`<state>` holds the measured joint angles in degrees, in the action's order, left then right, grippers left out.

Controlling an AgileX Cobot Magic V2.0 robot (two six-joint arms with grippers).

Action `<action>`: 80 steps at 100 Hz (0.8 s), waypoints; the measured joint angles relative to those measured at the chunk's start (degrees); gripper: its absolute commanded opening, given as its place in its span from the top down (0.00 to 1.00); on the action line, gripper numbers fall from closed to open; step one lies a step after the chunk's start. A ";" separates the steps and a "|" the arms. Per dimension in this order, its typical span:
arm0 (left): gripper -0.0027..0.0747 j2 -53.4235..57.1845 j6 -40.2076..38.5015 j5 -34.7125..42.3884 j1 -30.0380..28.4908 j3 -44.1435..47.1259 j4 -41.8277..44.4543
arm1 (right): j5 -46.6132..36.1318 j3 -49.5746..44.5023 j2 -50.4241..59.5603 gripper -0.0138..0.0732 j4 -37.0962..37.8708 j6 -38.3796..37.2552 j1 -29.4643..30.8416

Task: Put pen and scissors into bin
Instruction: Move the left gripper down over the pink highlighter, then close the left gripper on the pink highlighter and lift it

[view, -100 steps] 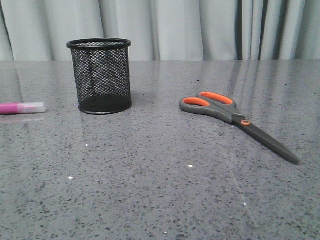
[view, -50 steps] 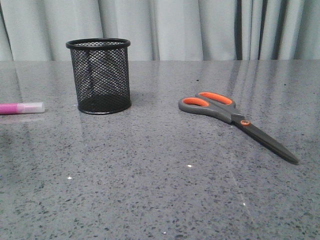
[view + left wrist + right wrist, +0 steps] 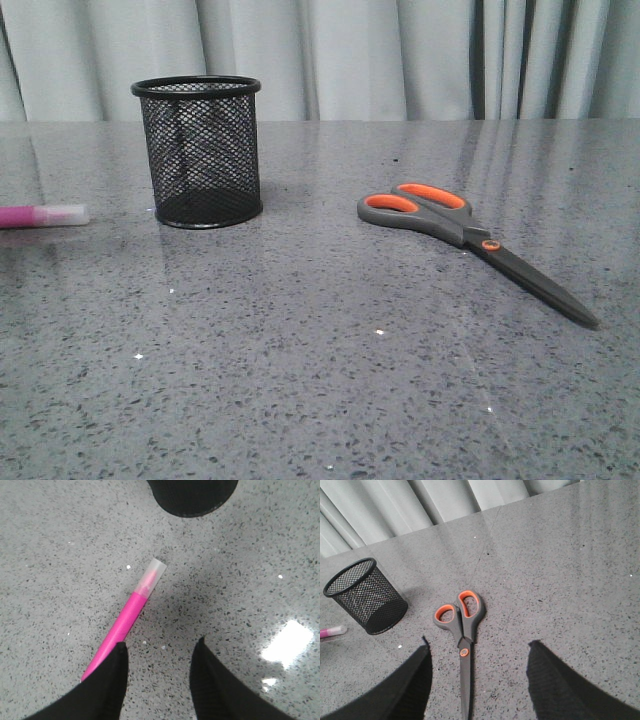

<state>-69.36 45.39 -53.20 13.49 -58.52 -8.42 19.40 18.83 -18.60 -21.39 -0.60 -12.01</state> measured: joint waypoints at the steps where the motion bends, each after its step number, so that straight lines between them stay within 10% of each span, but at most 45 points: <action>1: 0.63 -0.23 0.05 -0.30 -0.06 -0.16 0.01 | -0.13 0.00 0.00 0.40 0.01 0.00 -0.11; 80: 0.63 -17.18 30.04 -8.77 -0.06 -9.82 -0.05 | -0.85 0.00 0.00 0.40 2.21 0.12 -1.71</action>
<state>-86.55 75.43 -61.97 13.43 -68.34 -8.47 18.55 18.83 -18.60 -19.18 -0.48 -13.72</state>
